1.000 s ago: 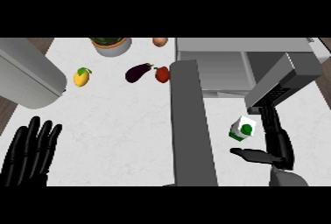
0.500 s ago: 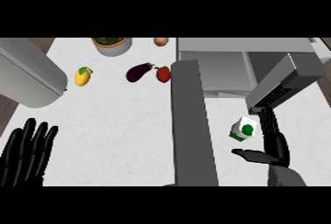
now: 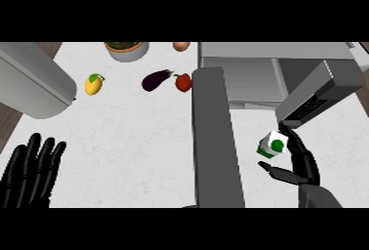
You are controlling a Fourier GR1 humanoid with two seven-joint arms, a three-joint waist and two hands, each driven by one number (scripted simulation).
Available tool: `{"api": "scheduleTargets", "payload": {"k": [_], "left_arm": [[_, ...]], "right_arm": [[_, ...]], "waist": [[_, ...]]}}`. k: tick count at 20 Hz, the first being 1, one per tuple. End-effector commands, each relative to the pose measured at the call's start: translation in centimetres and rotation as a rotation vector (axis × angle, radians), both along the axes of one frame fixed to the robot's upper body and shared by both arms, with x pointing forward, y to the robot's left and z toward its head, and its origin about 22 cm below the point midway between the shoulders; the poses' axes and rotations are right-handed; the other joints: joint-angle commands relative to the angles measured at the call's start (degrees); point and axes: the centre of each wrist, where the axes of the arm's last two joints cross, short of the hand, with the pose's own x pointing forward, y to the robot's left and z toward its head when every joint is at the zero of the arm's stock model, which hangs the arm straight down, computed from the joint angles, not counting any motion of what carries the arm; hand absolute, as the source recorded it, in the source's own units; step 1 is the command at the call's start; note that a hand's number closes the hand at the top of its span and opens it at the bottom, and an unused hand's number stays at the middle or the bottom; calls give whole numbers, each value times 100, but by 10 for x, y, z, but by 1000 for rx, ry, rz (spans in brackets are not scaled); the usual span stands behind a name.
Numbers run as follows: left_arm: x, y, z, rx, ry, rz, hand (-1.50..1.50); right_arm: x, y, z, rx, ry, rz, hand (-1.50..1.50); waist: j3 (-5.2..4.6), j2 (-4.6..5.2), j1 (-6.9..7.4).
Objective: Pick up the milk, place it into the microwave and close the microwave
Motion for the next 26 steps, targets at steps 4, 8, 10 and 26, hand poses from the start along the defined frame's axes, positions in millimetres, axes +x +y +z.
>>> {"api": "scheduleTargets", "payload": {"k": [4,8,10,26], "left_arm": [[-2,1,9,-15,-24,-15,-150],[-6,-5,-2,3,6,-15,-150],[-8,-6,10,-7,18,-1,-150],[-17,14,-4,-15,49,25,-150]], "right_arm": [[5,22,-4,-134,-148,80,150],[9,34,-3,49,-162,190,150],[-12,8,-7,83,-192,219,150],[-9,58,22,29,-242,105,150]], "waist": [[14,20,43],[8,-7,-7],[6,-25,-97],[-11,-46,-104]]}}
